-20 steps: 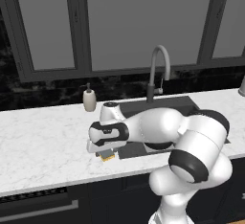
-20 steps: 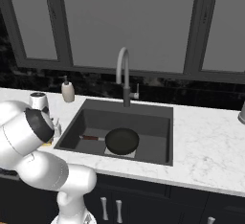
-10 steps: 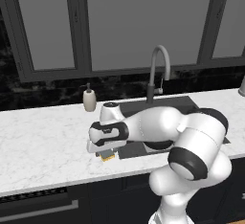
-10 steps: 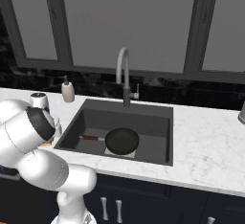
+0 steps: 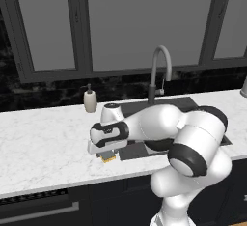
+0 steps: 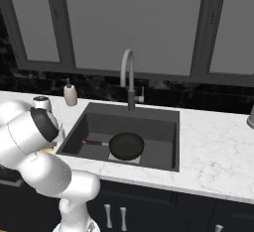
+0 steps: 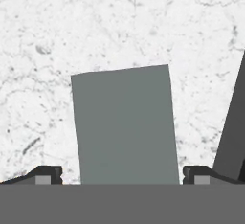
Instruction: Pick the pan and sponge and place them into the sink. Then turn on the water.
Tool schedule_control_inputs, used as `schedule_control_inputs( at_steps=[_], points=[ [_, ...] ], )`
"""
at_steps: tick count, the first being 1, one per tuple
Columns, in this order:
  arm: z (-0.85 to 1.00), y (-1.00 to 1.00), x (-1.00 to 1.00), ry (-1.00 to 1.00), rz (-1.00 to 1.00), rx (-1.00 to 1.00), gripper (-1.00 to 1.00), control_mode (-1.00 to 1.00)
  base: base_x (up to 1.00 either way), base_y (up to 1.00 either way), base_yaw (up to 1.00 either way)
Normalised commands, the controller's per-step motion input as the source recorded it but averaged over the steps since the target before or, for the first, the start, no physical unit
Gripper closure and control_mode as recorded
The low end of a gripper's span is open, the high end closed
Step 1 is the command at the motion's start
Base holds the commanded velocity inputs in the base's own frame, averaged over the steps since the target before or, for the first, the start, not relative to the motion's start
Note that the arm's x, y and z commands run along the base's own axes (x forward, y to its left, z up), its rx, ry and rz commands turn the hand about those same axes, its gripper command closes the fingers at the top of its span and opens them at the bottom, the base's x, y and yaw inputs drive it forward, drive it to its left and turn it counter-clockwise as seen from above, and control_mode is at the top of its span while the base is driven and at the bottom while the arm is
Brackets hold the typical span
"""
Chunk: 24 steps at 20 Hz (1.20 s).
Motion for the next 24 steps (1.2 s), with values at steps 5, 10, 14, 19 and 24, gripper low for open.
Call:
schedule_control_inputs(
  at_steps=[5,10,14,19,24],
  points=[
    [-0.26,0.0,0.05,0.0,0.0,0.0,-1.0,-1.0,0.0,0.0,0.0],
    [-0.31,0.0,0.0,0.0,0.0,0.0,-1.0,-1.0,0.0,0.0,0.0],
    [-0.15,0.0,0.01,0.0,0.0,0.0,1.0,-1.0,0.0,0.0,0.0],
    [0.0,0.0,0.0,0.0,0.0,0.0,1.0,-1.0,0.0,0.0,0.0],
    [0.08,-0.13,-0.02,0.0,0.0,0.0,1.0,-1.0,0.0,0.0,0.0]
  ],
)
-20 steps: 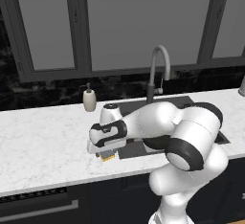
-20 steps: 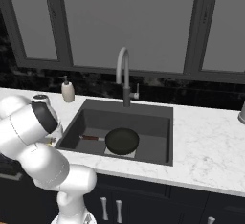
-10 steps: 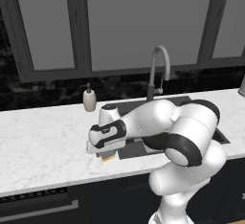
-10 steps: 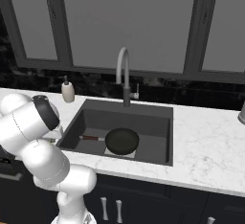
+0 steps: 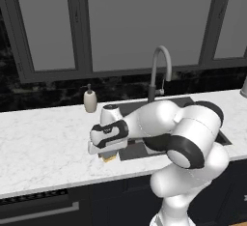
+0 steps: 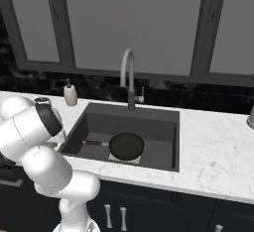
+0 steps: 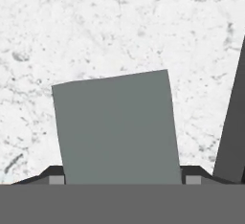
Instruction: Pick the pan and sponge and place them into the sink. Then turn on the water.
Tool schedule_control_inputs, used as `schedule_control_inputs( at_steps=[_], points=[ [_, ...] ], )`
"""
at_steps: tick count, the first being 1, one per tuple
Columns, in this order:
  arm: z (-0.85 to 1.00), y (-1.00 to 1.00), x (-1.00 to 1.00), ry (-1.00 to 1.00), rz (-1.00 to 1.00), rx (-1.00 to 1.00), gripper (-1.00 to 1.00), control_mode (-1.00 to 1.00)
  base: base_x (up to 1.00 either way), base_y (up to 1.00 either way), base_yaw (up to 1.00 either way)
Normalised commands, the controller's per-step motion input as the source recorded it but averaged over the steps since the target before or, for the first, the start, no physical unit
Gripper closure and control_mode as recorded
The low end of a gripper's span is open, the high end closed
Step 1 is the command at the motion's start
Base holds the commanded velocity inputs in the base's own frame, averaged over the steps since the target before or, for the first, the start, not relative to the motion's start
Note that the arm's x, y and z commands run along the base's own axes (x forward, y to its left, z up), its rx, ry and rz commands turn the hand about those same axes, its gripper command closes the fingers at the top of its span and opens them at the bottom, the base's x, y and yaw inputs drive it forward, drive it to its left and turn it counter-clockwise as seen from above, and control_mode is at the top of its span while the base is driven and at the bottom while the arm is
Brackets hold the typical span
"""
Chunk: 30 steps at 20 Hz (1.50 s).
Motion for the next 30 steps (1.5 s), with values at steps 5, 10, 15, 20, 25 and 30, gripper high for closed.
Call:
schedule_control_inputs(
  at_steps=[5,10,15,20,25,30],
  points=[
    [0.3,-0.58,-0.18,0.0,0.0,0.01,1.0,-1.0,0.0,0.0,0.0],
    [0.36,-0.71,-0.11,0.0,-0.02,0.01,1.0,-1.0,0.0,0.0,0.0],
    [0.23,-0.76,0.0,0.02,-0.09,0.0,1.0,-1.0,0.0,0.0,0.0],
    [0.19,-0.71,0.08,0.01,-0.1,0.0,1.0,-1.0,0.0,0.0,0.0],
    [0.24,-0.64,0.31,0.01,-0.09,0.0,1.0,-1.0,0.0,0.0,0.0],
    [0.04,-0.35,0.53,0.02,-0.05,0.0,1.0,-1.0,0.0,0.0,0.0]
  ],
)
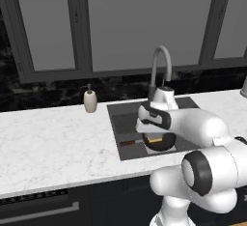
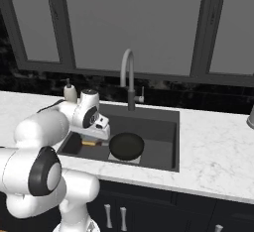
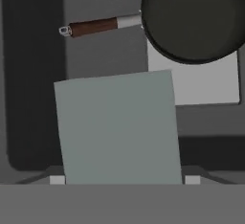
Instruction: Pick the pan and sponge and place them into the sink. Then turn on the water.
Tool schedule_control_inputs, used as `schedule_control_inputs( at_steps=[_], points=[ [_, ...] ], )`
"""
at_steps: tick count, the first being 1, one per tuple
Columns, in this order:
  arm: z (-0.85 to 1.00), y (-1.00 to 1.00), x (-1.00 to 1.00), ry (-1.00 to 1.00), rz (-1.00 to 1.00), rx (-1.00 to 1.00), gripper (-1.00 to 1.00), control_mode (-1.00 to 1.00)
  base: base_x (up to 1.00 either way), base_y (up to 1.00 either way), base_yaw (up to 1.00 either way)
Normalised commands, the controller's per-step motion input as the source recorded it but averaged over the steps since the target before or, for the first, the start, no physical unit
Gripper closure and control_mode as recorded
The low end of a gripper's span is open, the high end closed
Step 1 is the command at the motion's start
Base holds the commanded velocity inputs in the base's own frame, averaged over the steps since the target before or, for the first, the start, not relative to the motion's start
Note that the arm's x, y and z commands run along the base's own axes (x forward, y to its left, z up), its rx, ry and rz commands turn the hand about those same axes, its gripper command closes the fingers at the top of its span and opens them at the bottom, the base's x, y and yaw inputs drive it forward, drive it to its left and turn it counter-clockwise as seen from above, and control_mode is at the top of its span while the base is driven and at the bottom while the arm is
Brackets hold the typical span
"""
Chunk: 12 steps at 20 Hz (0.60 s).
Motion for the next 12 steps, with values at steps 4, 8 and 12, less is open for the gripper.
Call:
schedule_control_inputs(
  at_steps=[4,8,12],
  points=[
    [0.0,-0.17,0.61,0.0,-0.01,0.0,1.0,-1.0,0.0,0.0,0.0],
    [-0.09,-0.2,0.52,0.0,0.0,0.0,1.0,-1.0,0.0,0.0,0.0],
    [-0.18,-0.3,0.44,0.0,0.0,0.0,1.0,-1.0,0.0,0.0,0.0]
  ],
)
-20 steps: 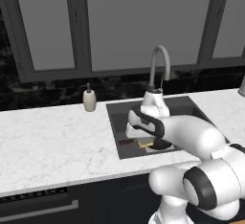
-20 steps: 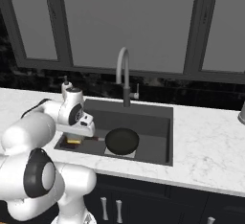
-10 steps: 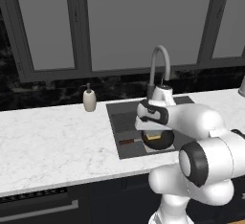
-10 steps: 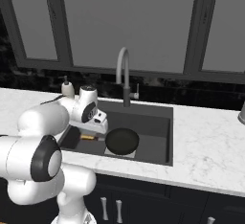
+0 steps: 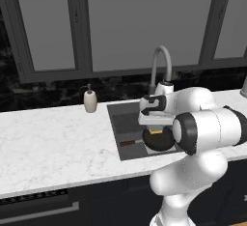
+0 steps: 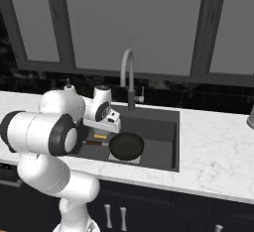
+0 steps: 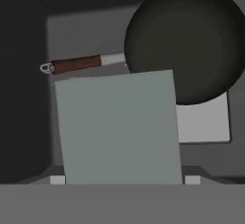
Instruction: Pick the pan and sponge and place them into the sink. Then turn on the water.
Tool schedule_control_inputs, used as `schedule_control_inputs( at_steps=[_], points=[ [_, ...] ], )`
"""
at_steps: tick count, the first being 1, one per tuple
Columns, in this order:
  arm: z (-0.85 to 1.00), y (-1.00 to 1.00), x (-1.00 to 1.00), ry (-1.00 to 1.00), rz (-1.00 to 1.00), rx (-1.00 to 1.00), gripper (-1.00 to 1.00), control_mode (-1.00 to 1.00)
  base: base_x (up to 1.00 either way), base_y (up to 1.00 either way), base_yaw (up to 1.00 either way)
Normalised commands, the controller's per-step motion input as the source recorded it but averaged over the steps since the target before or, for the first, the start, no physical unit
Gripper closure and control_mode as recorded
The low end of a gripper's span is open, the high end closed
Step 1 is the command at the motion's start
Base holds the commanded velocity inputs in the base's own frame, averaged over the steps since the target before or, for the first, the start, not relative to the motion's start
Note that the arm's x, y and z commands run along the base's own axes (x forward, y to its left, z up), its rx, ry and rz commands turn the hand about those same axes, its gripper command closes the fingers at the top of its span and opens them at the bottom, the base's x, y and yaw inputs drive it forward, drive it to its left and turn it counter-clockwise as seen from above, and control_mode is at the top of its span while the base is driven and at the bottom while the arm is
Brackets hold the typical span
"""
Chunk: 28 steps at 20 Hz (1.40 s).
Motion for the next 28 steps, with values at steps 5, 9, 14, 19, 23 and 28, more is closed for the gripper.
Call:
schedule_control_inputs(
  at_steps=[5,9,14,19,23,28],
  points=[
    [-0.47,-0.25,0.24,0.0,0.0,0.0,1.0,-1.0,0.0,0.0,0.0],
    [-0.67,-0.13,0.15,0.0,0.0,0.0,1.0,-1.0,0.0,0.0,0.0],
    [-0.58,-0.08,0.2,0.0,0.0,0.0,1.0,-1.0,0.0,0.0,0.0],
    [-0.32,-0.08,0.31,0.0,0.0,0.0,1.0,-1.0,0.0,0.0,0.0],
    [-0.04,-0.12,0.39,0.0,0.0,0.0,1.0,-1.0,0.0,0.0,0.0],
    [-0.05,-0.13,0.49,0.0,0.0,0.0,1.0,-1.0,0.0,0.0,0.0]
  ],
)
